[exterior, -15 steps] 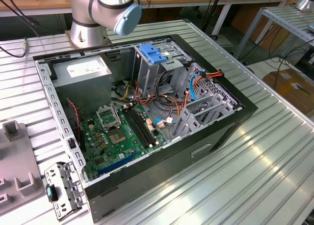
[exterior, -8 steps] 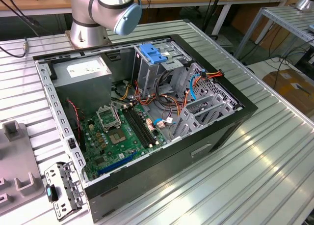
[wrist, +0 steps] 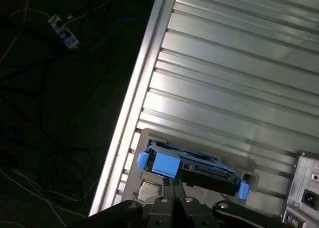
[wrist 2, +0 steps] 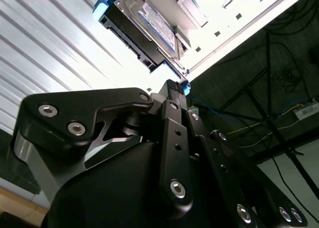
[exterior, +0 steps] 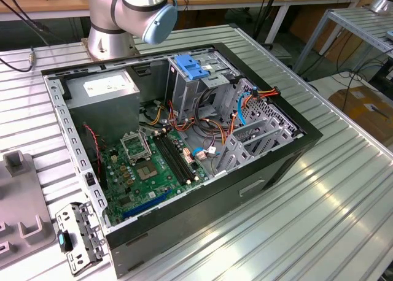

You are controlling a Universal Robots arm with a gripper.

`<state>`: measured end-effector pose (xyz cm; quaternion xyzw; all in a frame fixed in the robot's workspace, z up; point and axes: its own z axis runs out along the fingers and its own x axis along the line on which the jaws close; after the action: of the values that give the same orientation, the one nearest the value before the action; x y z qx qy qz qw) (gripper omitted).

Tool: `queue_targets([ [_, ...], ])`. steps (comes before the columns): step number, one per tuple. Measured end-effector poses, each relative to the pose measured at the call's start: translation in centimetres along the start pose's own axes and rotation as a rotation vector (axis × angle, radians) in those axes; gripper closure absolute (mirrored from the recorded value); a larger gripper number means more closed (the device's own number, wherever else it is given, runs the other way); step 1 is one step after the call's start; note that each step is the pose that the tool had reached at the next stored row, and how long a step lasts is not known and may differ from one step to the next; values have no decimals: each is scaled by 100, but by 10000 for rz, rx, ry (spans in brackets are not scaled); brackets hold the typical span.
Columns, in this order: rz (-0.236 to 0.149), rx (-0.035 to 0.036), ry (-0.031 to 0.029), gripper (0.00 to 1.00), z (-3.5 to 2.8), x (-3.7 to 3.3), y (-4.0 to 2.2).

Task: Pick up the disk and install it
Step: 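Pick up the disk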

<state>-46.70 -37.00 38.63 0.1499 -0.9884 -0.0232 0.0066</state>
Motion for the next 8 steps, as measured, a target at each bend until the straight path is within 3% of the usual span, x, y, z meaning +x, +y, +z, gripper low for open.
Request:
queue_targets([
  [8,-718,4,34,89,0,0,0],
])
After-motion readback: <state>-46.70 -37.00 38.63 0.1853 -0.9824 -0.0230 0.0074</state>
